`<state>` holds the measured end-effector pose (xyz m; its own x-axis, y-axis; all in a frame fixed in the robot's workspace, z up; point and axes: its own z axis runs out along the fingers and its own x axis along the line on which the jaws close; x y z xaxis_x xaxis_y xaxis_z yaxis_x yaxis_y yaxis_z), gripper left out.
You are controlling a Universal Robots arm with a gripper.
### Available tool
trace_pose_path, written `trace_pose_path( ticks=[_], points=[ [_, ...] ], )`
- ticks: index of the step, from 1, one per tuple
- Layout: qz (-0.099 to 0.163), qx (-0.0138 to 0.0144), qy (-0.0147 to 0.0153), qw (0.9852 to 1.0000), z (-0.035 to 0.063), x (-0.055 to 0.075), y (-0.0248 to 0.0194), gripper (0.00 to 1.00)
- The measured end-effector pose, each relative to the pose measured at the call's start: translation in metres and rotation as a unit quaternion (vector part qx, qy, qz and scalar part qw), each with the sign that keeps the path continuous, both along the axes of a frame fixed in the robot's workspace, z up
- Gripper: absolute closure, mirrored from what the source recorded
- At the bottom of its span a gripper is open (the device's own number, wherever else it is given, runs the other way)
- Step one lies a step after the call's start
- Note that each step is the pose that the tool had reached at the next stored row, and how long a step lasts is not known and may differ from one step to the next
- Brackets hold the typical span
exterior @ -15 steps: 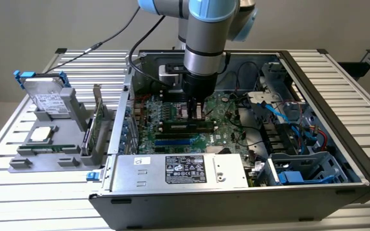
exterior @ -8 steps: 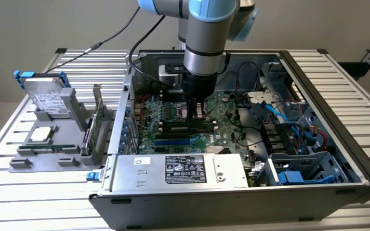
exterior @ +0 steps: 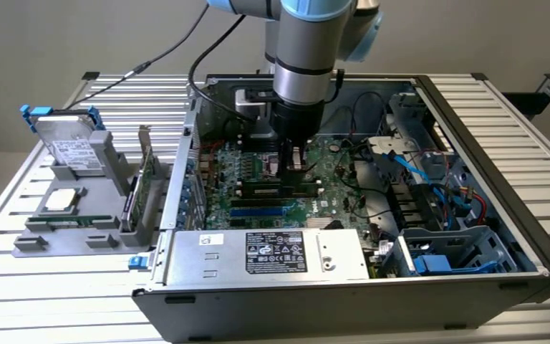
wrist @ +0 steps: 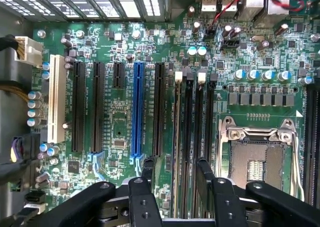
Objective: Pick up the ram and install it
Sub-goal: 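Insert the ram into the slot, then press down the ram until it locks into place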
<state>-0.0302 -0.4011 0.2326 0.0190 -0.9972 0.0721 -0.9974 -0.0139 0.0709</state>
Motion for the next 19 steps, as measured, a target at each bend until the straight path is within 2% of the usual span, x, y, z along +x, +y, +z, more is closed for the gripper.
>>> trace_pose_path(
  ticks=[5, 7, 10, 11, 12, 13, 15, 19],
  points=[
    [0.000, 0.0000, 0.0001, 1.0000, 0.0153, 0.000, 0.0000, 0.54],
    [0.000, 0.0001, 0.0001, 1.0000, 0.0153, 0.000, 0.0000, 0.56],
    [0.000, 0.0001, 0.0001, 1.0000, 0.0153, 0.000, 0.0000, 0.75],
    [0.000, 0.0001, 0.0001, 1.0000, 0.0153, 0.000, 0.0000, 0.75],
    [0.000, 0.0000, 0.0001, 1.0000, 0.0153, 0.000, 0.0000, 0.81],
    [0.000, 0.0000, 0.0001, 1.0000, 0.0153, 0.000, 0.0000, 0.81],
    [0.000, 0.0000, 0.0001, 1.0000, 0.0153, 0.000, 0.0000, 0.90],
    [0.000, 0.0001, 0.0001, 1.0000, 0.0153, 0.000, 0.0000, 0.90]
  ],
)
